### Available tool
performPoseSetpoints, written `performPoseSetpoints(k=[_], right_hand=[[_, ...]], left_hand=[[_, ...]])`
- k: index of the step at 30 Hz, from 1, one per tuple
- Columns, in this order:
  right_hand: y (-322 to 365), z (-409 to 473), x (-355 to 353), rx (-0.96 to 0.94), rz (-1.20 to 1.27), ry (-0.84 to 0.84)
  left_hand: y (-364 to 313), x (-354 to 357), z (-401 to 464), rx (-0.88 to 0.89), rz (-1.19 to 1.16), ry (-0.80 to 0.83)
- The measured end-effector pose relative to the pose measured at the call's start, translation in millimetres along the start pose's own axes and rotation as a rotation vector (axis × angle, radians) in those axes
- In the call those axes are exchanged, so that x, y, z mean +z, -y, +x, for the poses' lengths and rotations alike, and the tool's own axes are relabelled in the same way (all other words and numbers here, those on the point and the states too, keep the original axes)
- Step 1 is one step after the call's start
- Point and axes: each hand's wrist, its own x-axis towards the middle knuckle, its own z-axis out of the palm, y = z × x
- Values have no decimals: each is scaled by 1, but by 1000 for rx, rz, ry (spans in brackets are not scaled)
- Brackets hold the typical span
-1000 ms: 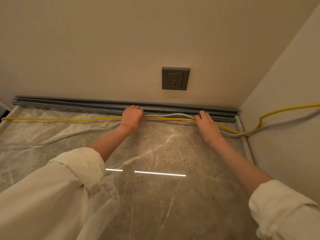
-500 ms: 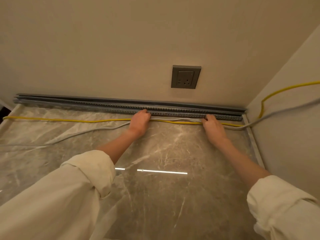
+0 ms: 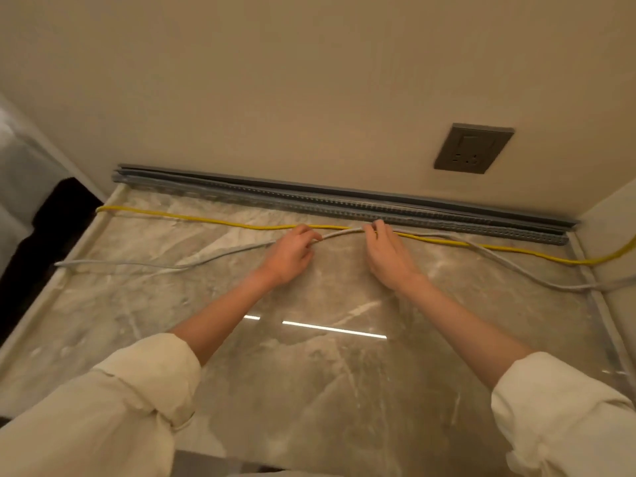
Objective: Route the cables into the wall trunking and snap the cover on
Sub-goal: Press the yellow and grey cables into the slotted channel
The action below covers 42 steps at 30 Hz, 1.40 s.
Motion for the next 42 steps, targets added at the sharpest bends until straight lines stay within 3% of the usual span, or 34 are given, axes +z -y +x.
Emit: performPoseSetpoints(k=[6, 10, 17, 22, 25, 32, 42], right_hand=[[77, 38, 18, -243, 98, 95], [118, 63, 23, -348, 97, 119], [161, 107, 27, -310, 45, 215], [157, 120, 28, -324, 51, 240], [154, 119, 29, -382, -4, 210], [143, 117, 21, -326, -87, 208], [127, 113, 25, -233, 62, 221]], left_hand=[[87, -70, -63, -373, 295, 25], [131, -103, -95, -546, 326, 71], [165, -164, -107, -626, 619, 244], [182, -201, -108, -805, 736, 229], [185, -211, -100, -766, 682, 123], [195, -201, -66, -589, 621, -73], [219, -197, -46, -459, 693, 132]])
